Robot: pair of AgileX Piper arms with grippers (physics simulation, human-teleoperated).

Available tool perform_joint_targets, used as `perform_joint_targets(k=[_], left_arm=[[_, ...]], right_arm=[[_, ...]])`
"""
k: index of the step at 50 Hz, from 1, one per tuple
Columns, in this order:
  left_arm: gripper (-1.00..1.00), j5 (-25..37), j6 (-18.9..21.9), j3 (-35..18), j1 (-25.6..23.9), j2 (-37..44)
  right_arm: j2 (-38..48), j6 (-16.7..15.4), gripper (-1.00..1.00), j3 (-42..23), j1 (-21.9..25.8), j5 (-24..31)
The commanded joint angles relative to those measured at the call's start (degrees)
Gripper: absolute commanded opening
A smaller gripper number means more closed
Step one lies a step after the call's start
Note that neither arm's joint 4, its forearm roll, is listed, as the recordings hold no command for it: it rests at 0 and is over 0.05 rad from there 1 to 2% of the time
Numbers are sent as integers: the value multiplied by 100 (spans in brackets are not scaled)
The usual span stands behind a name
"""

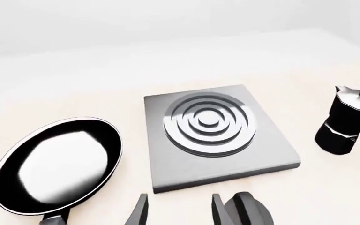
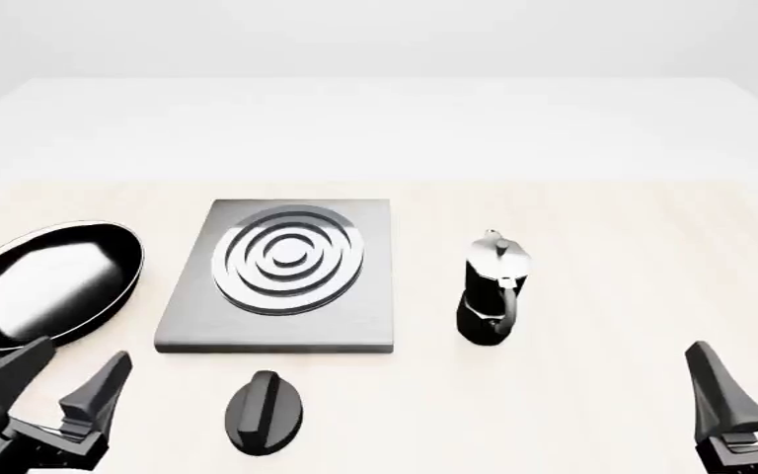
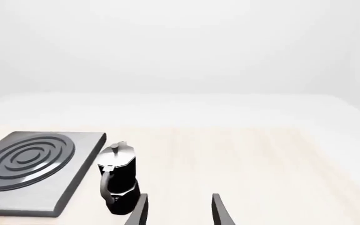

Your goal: Turn on the stove and put the moka pot on it.

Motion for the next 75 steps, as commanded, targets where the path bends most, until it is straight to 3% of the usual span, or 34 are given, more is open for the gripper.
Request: perform_joint_targets(k=[1,13,15,28,39,41,44,49,51,59,75], left_arm=[[100,14,-87,-134,-423,652],[100,274,-603,-380,-983,1153],[100,247,-446,-383,-982,1308],[100,526,-659,-447,-1380,1397],[100,127,-650,-417,-1696,2170],[100,164,-899,-460,-1797,2216],[100,134,-765,-477,-1915,2367],[100,113,-929,-529,-1986,2498],[100,81,-747,-562,-2007,2613],[100,-162,-968,-550,-2361,3029],[100,-513,-925,-558,-2544,3535]], right_arm=[[32,7,100,-29,66,1],[-36,63,100,-100,108,121],[-92,57,100,-120,112,183],[-109,111,100,-66,185,180],[-116,189,100,-17,192,163],[-117,190,100,-13,175,167],[-116,193,100,-15,154,162],[-118,199,100,-34,135,130],[-118,207,100,-31,145,133],[-119,234,100,-3,147,137],[-119,266,100,-21,112,125]])
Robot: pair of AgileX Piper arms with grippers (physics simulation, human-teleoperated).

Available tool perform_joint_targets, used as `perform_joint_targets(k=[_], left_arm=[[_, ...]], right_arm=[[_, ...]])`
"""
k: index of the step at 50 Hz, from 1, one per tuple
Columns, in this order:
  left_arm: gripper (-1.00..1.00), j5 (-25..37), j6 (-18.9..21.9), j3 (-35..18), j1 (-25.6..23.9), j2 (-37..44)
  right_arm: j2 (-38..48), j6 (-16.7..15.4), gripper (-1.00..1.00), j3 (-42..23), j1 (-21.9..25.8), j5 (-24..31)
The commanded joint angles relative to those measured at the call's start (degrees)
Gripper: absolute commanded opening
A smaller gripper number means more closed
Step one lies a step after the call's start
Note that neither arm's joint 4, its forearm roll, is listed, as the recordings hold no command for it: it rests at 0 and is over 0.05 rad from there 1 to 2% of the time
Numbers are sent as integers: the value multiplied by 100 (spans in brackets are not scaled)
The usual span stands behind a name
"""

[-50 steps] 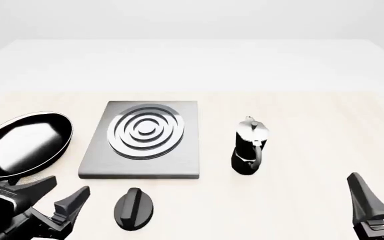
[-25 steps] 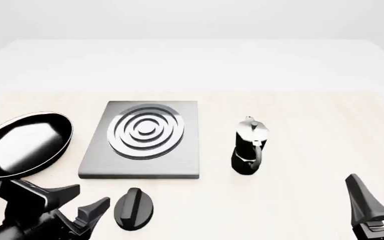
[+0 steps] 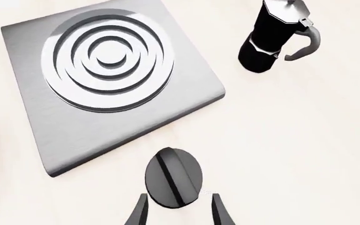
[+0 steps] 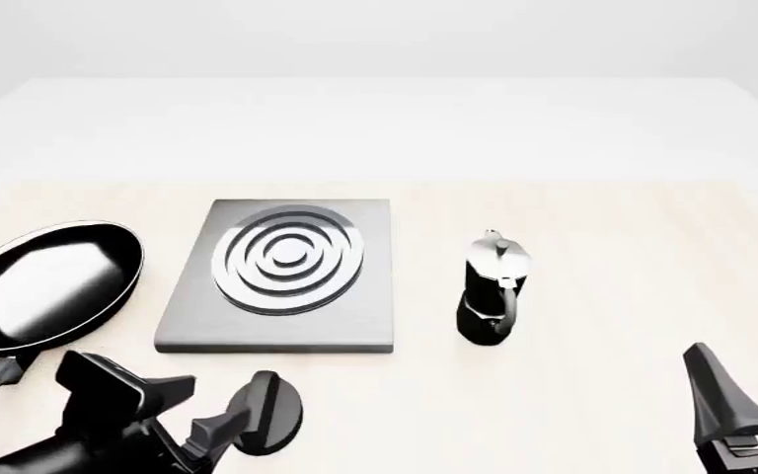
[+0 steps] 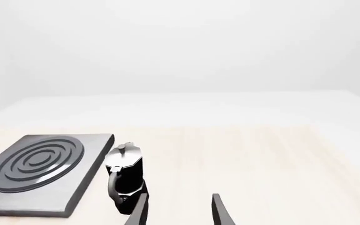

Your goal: Turn on the stove and put the moka pot on it.

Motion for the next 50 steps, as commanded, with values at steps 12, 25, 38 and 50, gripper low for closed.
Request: perform_joint_targets(k=[12,25,38,50], left_arm=[[100,-782,85,113,-198,1021],[100,-1007,12,179,-413,1377],[100,-1133,-32,125,-579,1611],[100,-1394,-35,180,-603,1957]], right_arm=[[-2,37,100,0,-26,-15],[-2,50,100,6,-25,-30],[-2,71,100,-2,2,-37],[-2,80,100,-32,1,-17]])
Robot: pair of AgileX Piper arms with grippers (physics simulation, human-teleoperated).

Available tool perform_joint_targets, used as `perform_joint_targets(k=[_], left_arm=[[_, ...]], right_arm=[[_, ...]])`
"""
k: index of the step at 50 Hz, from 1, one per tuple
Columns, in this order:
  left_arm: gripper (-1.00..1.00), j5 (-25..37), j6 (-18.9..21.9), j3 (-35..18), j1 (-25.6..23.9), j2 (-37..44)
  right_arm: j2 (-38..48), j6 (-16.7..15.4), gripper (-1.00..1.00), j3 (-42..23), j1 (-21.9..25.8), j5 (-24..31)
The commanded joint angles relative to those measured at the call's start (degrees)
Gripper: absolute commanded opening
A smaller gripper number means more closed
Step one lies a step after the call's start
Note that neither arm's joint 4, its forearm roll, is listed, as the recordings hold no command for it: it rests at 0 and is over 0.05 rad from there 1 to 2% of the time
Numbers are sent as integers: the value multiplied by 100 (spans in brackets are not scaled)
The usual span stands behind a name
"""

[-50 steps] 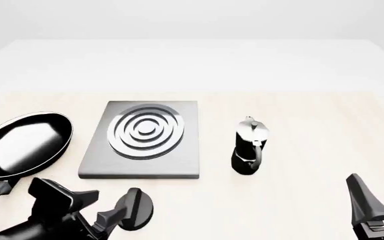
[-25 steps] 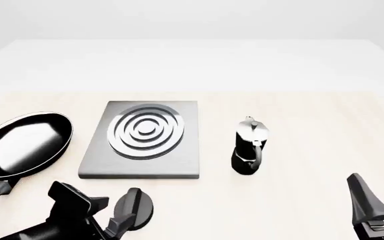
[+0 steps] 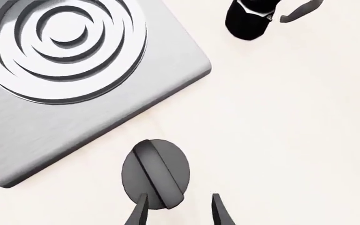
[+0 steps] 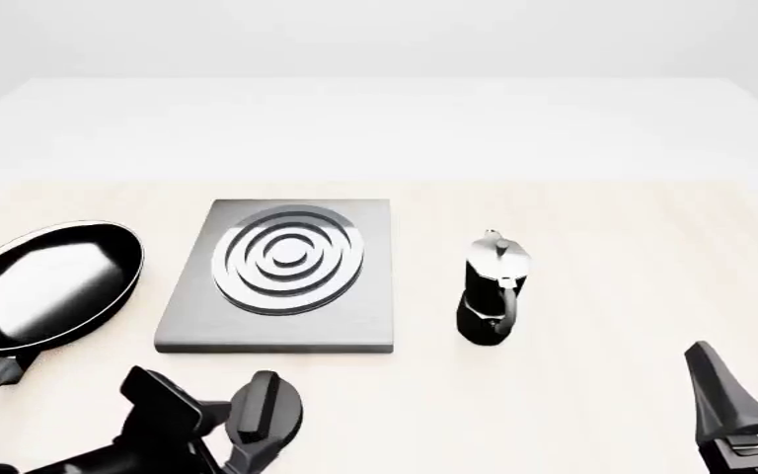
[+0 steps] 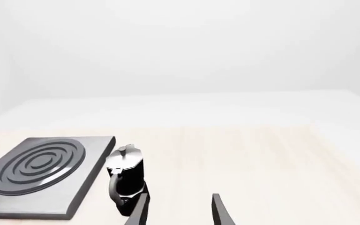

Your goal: Turn on the stove and put the moka pot on it.

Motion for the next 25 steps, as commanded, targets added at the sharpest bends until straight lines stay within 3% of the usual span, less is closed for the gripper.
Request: perform_joint_targets(k=[1,10,25], left_arm=[[100,-196,-18,32,-51,286],[100,-456,-207,97,-2,582],[100,-797,-121,153,-23,977]], right_arm=[[0,15,100,-23,3,11],[0,17,100,-42,10,25],[0,0,100,9,6,-5]])
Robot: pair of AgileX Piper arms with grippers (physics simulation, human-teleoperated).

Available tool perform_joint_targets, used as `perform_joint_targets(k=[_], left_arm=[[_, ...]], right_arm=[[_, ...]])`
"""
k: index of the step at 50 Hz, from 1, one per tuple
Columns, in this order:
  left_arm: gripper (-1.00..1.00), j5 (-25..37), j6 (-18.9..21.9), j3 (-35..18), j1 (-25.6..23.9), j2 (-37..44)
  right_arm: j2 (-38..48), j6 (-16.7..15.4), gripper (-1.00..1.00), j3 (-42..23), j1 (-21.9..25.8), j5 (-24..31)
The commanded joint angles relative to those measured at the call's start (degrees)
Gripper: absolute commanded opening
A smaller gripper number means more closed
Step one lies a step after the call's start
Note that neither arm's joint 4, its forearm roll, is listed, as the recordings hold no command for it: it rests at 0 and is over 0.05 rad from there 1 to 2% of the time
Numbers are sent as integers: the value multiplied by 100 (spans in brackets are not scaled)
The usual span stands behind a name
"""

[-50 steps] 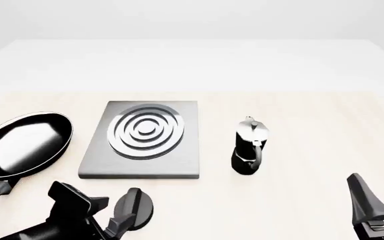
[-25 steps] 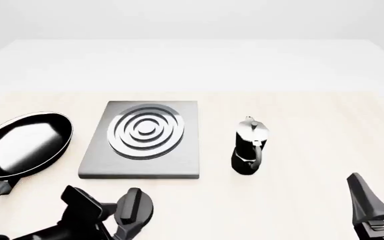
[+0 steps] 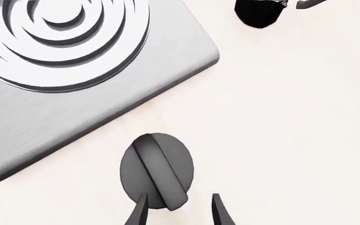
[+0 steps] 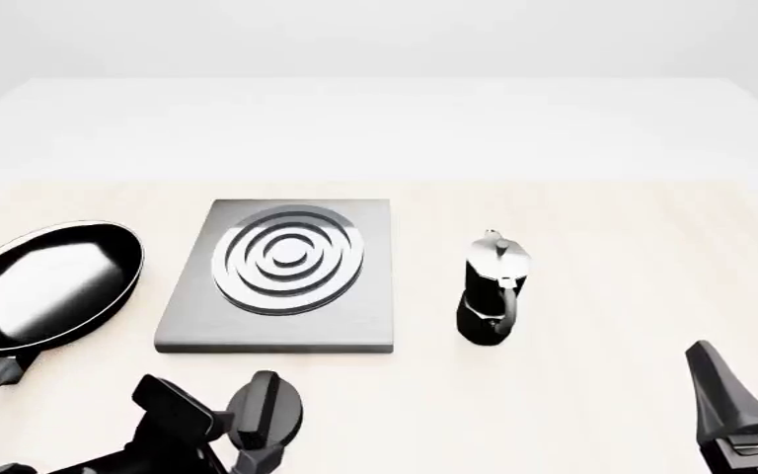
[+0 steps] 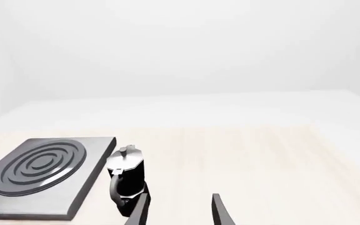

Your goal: Turn on the stove and put the moka pot on it.

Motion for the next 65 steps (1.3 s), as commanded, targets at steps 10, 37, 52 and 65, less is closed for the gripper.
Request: perform_joint_targets(k=[10,37,52,65], left_arm=[[100,-127,29,-20,-241,215],[100,33,124,-299,-580,274],[100,365,238,-498,-670,19],[100,613,671,-820,-446,-83]], right_arm=[[0,-26,100,7,14,-18],[-1,-5,100,5,21,-26],[-1,35,100,20,39,-39],[-1,9,100,22,54,-50]])
